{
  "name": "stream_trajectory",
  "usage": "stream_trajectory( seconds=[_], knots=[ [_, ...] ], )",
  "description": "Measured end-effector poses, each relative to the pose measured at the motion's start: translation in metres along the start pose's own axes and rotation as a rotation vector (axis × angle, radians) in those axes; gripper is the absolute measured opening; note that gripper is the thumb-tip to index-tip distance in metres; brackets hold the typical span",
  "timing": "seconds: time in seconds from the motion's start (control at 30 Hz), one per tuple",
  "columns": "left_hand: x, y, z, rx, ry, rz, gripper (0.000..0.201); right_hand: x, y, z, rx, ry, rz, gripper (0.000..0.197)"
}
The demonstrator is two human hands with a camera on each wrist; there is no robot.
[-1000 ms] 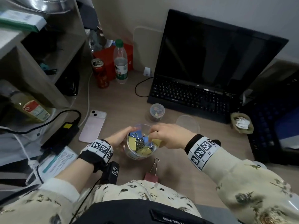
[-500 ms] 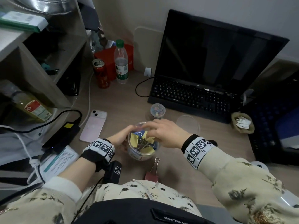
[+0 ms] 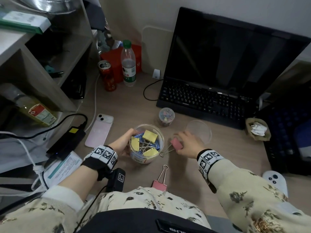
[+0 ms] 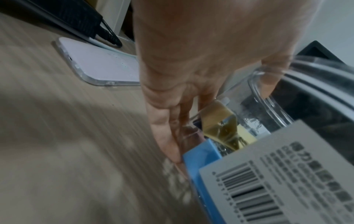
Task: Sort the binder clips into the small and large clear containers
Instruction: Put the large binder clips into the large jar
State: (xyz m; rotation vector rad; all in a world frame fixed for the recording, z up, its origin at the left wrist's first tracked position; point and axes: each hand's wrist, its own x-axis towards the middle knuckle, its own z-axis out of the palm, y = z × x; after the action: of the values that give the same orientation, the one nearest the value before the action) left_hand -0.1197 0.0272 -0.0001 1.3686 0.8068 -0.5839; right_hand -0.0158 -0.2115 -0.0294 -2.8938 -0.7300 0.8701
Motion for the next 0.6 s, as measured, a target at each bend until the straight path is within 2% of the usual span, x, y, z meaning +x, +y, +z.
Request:
stream_trajectory(
  seconds=[0.07,0.2,0.3,0.43,0.6],
  knots=[
    [0.001,0.0,-0.001,-0.011,-0.001,-0.009,0.038,0.003,0.0,0.008,-0.076,-0.047,-0.016,0.069],
    [0.001,0.002,-0.001,0.002,-0.011,-0.005,0.038,0.003,-0.001,0.02,-0.091,-0.033,-0.022,0.041],
    [0.003,0.002,0.0,-0.011,-0.003,-0.004,0.037,-0.001,0.0,0.022,-0.13,-0.108,-0.009,0.051],
    [0.005,0.001,0.002,0.007,-0.004,-0.024,0.051,-0.007,0.0,0.025,-0.183,-0.12,0.014,0.051],
    [0.009,-0.001,0.002,0.028,0.008,-0.014,0.048,-0.015,0.011,0.011,0.014,-0.103,0.15,0.053]
  ],
)
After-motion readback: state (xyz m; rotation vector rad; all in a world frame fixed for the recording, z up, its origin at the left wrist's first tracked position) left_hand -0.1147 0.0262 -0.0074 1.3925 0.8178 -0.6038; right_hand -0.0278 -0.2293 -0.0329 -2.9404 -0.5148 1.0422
